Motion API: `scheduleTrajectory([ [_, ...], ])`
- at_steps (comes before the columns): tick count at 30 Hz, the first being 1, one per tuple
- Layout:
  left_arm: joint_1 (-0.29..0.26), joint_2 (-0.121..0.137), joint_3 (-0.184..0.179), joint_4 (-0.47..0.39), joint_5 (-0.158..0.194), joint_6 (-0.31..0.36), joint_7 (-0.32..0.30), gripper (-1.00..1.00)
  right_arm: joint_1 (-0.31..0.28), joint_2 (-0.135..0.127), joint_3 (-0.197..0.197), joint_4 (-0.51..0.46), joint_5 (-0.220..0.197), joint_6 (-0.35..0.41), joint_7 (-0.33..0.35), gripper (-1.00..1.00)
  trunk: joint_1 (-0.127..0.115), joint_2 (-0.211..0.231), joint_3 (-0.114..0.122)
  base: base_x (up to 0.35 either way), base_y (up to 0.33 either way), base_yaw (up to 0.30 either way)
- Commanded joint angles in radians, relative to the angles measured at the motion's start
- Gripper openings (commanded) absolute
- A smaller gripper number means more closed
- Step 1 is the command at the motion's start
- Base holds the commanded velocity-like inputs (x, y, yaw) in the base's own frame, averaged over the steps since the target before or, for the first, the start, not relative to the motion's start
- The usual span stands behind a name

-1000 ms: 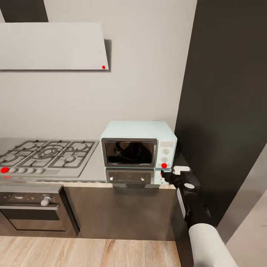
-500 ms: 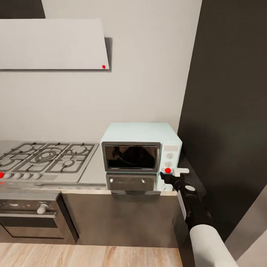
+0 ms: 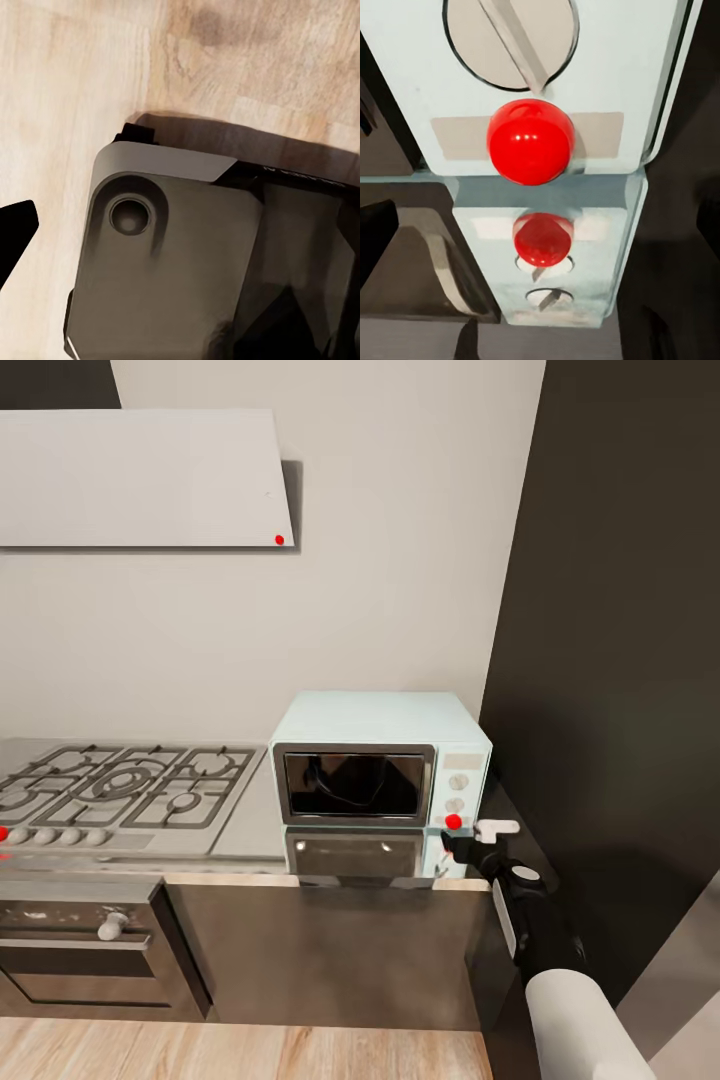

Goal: In the kitchen, take the popcorn bag from the countertop, put it into the microwave, and heat it until the popcorn is cooked so the cooked popcorn ends up inside the bag.

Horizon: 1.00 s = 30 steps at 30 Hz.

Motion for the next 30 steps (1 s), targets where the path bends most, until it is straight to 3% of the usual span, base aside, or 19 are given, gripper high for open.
scheduleTrajectory([
  [1, -0.001, 0.000, -0.008, 0.001, 0.010, -0.001, -0.002, 1.00, -0.001, 0.001, -0.007, -0.002, 0.011, 0.005, 0.006, -1.00, 0.000, -0.001, -0.001, 0.000, 0.000, 0.000],
  [7, -0.001, 0.000, -0.008, 0.001, 0.010, -0.001, -0.002, 1.00, -0.001, 0.006, -0.005, -0.005, 0.018, 0.013, -0.030, -1.00, 0.000, -0.001, -0.001, 0.000, 0.000, 0.000],
  [18, -0.001, -0.002, -0.007, 0.001, 0.010, -0.001, -0.001, 1.00, 0.000, 0.013, -0.003, -0.002, 0.010, 0.008, -0.026, -1.00, 0.000, -0.001, -0.001, 0.002, 0.000, 0.000],
  [30, -0.001, 0.000, -0.008, 0.001, 0.010, -0.001, -0.002, 1.00, 0.000, 0.010, -0.004, 0.001, 0.010, 0.004, -0.036, -1.00, 0.000, -0.001, -0.001, 0.133, 0.028, 0.000],
])
